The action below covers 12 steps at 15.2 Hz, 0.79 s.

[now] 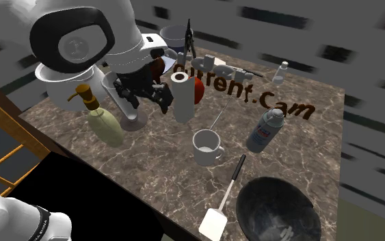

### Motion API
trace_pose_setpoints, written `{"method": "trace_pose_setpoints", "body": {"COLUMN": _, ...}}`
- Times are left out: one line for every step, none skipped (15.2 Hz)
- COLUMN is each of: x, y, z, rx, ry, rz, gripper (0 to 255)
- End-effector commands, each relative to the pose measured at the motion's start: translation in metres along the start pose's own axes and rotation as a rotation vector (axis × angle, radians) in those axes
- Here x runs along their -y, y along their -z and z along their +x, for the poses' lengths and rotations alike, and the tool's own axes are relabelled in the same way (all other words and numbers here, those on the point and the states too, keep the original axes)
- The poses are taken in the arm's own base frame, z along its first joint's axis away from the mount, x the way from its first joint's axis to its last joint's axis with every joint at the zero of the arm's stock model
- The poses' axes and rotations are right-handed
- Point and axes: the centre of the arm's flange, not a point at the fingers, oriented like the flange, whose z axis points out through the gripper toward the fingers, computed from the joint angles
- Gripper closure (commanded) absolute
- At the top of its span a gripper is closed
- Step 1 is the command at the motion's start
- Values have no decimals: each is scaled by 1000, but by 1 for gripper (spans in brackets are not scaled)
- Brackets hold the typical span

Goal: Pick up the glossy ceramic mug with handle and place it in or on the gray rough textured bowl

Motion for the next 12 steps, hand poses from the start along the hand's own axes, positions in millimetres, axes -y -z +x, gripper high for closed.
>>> {"method": "trace_pose_setpoints", "body": {"x": -21, "y": -18, "z": -1, "rx": 6, "ry": 2, "rz": 2, "gripper": 0}}
{"method": "trace_pose_setpoints", "body": {"x": -31, "y": -26, "z": -1, "rx": 9, "ry": 2, "rz": 3, "gripper": 0}}
{"method": "trace_pose_setpoints", "body": {"x": -42, "y": -34, "z": 0, "rx": 12, "ry": 2, "rz": 5, "gripper": 0}}
{"method": "trace_pose_setpoints", "body": {"x": -53, "y": -42, "z": 0, "rx": 14, "ry": 2, "rz": 6, "gripper": 0}}
{"method": "trace_pose_setpoints", "body": {"x": -64, "y": -50, "z": 0, "rx": 17, "ry": 2, "rz": 8, "gripper": 0}}
{"method": "trace_pose_setpoints", "body": {"x": -74, "y": -58, "z": 0, "rx": 20, "ry": 2, "rz": 9, "gripper": 0}}
{"method": "trace_pose_setpoints", "body": {"x": -85, "y": -66, "z": 1, "rx": 23, "ry": 3, "rz": 11, "gripper": 0}}
{"method": "trace_pose_setpoints", "body": {"x": -96, "y": -74, "z": 1, "rx": 26, "ry": 3, "rz": 12, "gripper": 0}}
{"method": "trace_pose_setpoints", "body": {"x": -107, "y": -82, "z": 1, "rx": 29, "ry": 3, "rz": 14, "gripper": 0}}
{"method": "trace_pose_setpoints", "body": {"x": -117, "y": -90, "z": 1, "rx": 32, "ry": 3, "rz": 15, "gripper": 0}}
{"method": "trace_pose_setpoints", "body": {"x": -127, "y": -98, "z": 2, "rx": 34, "ry": 3, "rz": 17, "gripper": 0}}
{"method": "trace_pose_setpoints", "body": {"x": -127, "y": -103, "z": 1, "rx": 34, "ry": 3, "rz": 17, "gripper": 0}}
